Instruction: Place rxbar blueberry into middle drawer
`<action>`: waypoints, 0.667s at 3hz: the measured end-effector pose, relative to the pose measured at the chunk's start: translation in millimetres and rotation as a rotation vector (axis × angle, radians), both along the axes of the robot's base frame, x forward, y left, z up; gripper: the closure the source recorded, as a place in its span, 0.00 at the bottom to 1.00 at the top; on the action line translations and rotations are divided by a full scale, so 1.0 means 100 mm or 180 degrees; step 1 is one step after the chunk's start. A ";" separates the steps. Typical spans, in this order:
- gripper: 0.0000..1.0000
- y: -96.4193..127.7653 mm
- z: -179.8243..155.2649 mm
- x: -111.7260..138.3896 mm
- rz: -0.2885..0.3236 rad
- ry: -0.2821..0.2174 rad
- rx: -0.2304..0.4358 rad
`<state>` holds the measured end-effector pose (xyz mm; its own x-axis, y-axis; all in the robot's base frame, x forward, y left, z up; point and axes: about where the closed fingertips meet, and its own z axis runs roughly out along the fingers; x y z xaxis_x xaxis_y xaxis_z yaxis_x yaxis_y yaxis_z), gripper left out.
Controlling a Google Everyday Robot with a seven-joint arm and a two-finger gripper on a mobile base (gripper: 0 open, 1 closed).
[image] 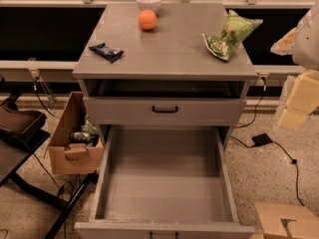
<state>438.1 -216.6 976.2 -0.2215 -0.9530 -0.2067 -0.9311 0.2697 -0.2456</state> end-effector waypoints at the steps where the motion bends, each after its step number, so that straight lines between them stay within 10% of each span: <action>1: 0.00 0.00 0.00 0.00 0.0000 0.0000 0.0000; 2: 0.00 0.04 -0.06 0.16 -0.0040 -0.0140 0.0117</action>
Offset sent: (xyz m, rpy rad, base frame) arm 0.0805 0.0165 -0.0313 0.1804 -0.2028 -0.0590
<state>454.3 -212.8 969.9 -0.2234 -0.9418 -0.2513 -0.9161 0.2909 -0.2759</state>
